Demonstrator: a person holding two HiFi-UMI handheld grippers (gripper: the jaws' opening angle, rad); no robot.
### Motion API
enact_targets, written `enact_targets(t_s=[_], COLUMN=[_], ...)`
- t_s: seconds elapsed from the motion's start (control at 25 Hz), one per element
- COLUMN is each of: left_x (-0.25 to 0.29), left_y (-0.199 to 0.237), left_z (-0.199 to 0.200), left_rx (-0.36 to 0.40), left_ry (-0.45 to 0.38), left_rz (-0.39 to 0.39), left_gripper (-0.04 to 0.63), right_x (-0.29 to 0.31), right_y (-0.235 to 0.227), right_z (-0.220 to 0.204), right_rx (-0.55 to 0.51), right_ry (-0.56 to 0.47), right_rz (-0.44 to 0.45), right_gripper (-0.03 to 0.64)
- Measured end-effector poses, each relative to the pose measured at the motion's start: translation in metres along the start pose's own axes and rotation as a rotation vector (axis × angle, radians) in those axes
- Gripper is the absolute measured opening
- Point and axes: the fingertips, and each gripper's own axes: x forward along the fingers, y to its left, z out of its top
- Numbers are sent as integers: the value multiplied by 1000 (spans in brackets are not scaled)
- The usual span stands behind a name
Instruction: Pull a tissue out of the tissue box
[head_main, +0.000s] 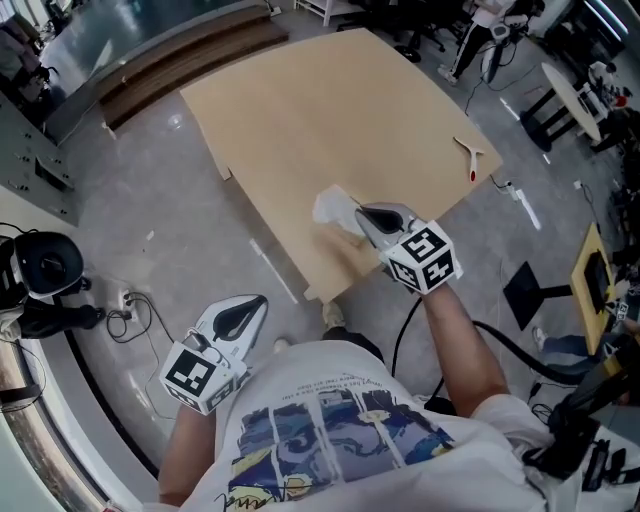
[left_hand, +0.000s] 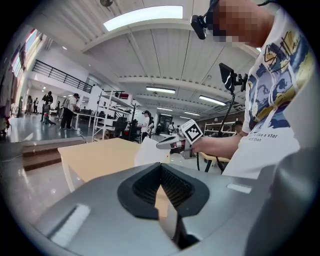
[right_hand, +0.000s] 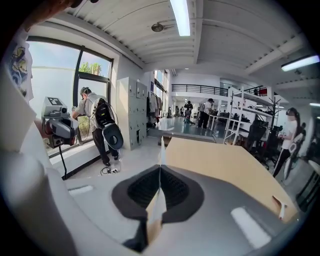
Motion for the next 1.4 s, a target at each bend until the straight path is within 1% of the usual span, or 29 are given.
enact_targets(t_s=[0.16, 0.32, 0.92, 1.24, 1.4], left_x=[-4, -14, -48, -55, -59], left_y=[-12, -12, -36, -45, -46], left_z=[-4, -7, -26, -35, -39], left_rx=[2, 0, 10, 14, 17], left_ry=[-5, -11, -14, -5, -2], left_rz=[-14, -30, -88, -117, -136], left_gripper=[6, 6, 6, 6, 6], right_x=[-17, -22, -60, -77, -82], right_y=[18, 40, 121, 152, 168], right_z=[9, 19, 39, 51, 53], right_rx=[-17, -32, -99, -117, -119], right_ry=[-25, -40, -94, -135, -138], right_rz=[2, -2, -13, -7, -4], right_gripper=[3, 3, 3, 3, 3])
